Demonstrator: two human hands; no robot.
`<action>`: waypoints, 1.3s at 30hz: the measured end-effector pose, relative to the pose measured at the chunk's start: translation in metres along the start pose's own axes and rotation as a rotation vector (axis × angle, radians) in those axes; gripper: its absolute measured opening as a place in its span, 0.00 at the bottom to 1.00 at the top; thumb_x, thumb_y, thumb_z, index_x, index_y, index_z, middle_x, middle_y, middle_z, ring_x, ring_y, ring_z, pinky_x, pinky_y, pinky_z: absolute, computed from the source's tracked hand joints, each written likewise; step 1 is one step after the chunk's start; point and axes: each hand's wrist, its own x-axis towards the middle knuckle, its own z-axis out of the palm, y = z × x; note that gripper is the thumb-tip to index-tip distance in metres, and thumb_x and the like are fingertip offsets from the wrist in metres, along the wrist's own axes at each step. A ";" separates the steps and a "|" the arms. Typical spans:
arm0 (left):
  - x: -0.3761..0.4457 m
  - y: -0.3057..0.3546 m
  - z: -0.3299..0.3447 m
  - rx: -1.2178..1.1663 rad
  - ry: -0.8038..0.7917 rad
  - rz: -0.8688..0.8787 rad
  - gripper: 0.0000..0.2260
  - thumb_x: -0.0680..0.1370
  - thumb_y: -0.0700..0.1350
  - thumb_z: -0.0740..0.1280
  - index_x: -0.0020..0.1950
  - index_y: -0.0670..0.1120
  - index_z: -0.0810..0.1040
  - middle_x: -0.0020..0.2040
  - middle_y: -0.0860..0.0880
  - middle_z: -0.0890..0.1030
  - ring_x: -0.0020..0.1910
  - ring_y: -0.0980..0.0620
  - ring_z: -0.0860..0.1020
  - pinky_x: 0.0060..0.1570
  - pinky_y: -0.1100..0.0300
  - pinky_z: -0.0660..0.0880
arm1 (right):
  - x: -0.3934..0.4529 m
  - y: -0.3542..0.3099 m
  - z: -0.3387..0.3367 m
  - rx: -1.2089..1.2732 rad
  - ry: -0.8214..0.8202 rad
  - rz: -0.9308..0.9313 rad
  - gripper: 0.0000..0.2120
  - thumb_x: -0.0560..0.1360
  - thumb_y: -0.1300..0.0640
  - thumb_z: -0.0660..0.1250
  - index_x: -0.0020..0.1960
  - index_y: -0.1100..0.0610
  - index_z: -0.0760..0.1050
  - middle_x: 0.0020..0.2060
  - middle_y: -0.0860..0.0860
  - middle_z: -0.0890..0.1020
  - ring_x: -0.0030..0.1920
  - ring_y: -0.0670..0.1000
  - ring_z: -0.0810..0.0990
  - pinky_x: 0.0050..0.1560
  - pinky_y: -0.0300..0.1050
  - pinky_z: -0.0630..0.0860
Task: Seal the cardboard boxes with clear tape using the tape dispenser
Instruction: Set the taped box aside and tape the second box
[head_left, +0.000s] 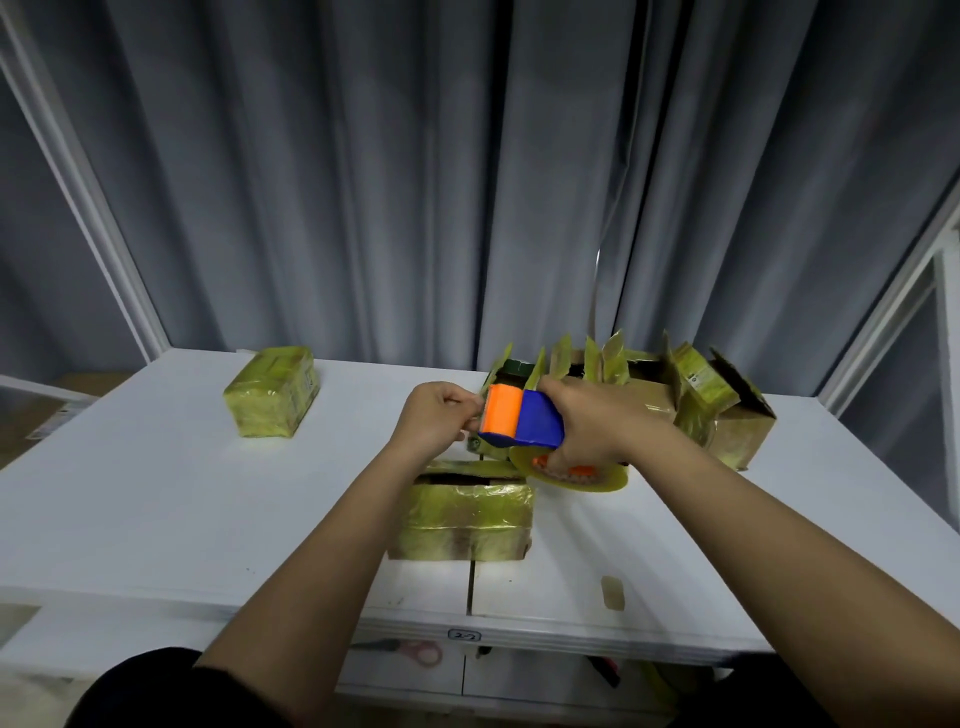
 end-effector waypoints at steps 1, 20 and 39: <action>-0.001 -0.001 0.000 0.026 0.006 -0.005 0.06 0.78 0.38 0.64 0.43 0.43 0.79 0.39 0.47 0.81 0.38 0.53 0.79 0.34 0.65 0.73 | 0.003 -0.002 -0.003 -0.023 -0.045 0.008 0.31 0.65 0.43 0.76 0.60 0.49 0.64 0.48 0.47 0.72 0.46 0.51 0.74 0.42 0.44 0.71; -0.009 -0.010 -0.016 -0.111 -0.137 -0.082 0.10 0.78 0.52 0.66 0.45 0.45 0.77 0.47 0.48 0.80 0.47 0.53 0.79 0.53 0.58 0.77 | 0.005 -0.014 -0.020 -0.069 0.021 -0.080 0.36 0.65 0.44 0.75 0.66 0.46 0.60 0.56 0.49 0.73 0.49 0.52 0.75 0.44 0.47 0.77; -0.023 -0.081 -0.073 0.017 -0.133 -0.038 0.15 0.73 0.32 0.66 0.57 0.45 0.70 0.57 0.45 0.74 0.55 0.53 0.73 0.45 0.66 0.71 | 0.033 -0.074 -0.048 -0.037 -0.097 -0.278 0.26 0.68 0.52 0.75 0.63 0.43 0.70 0.54 0.45 0.70 0.51 0.50 0.73 0.45 0.44 0.72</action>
